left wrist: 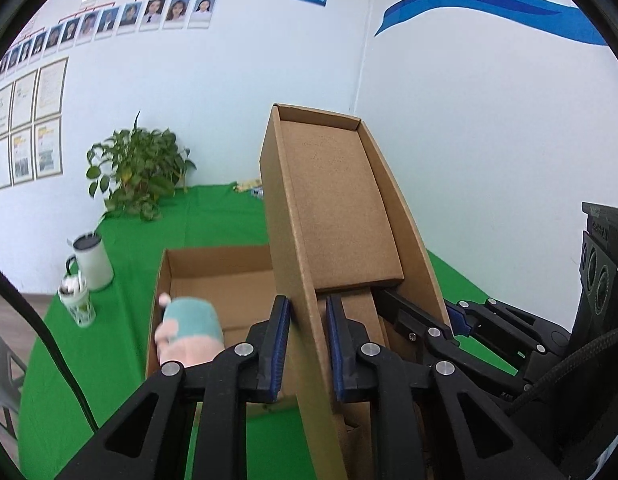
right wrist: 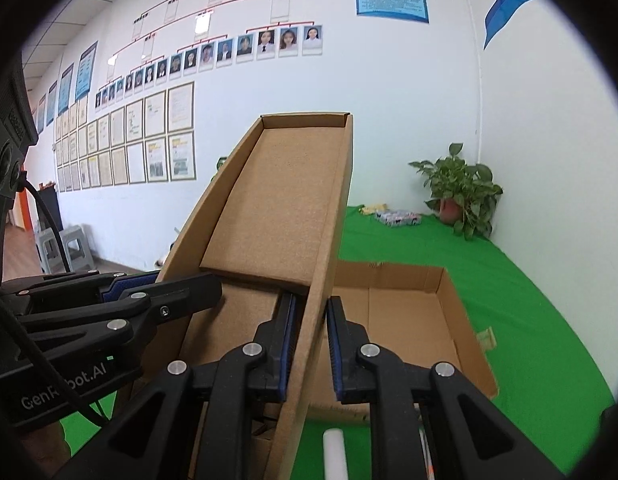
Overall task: Organize objects
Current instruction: 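Lift the narrow tray with the left gripper and carry it over the large box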
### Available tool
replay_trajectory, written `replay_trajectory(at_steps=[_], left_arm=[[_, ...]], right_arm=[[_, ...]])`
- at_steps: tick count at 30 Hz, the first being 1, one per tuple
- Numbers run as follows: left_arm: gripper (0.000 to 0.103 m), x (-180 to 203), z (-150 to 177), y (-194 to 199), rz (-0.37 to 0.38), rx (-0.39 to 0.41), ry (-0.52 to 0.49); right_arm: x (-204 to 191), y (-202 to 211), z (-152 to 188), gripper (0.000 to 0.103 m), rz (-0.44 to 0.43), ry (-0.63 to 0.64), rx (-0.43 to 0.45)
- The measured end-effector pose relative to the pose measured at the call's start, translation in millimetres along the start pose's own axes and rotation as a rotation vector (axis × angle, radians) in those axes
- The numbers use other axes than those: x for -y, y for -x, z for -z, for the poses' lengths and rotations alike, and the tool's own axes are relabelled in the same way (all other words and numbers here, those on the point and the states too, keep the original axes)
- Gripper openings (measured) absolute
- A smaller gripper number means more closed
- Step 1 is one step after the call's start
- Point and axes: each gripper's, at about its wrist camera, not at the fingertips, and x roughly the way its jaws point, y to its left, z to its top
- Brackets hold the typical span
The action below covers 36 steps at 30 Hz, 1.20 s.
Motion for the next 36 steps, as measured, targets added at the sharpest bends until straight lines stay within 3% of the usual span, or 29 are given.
replay_trajectory(at_steps=[9,16,27,36], left_arm=[[0.015,-16,-71,-44,0.000,-0.044,-0.004],[0.015,-34,-92,-83,-0.018,-0.088,0.020],[0.015,-69,-66,-168,-0.040,-0.211,0.058],[0.014,-104,-15,-241,-0.116,-0.338,0.057]], right_arm=[[14,-30,-35,0.015,0.005,-0.005,0.004],[18,-60,-42,0.015,-0.035,-0.027,-0.065],[32,-126,-22,0.016,-0.094,-0.077,-0.204],[32,-171,4,0.015,-0.132,-0.071,-0.285]])
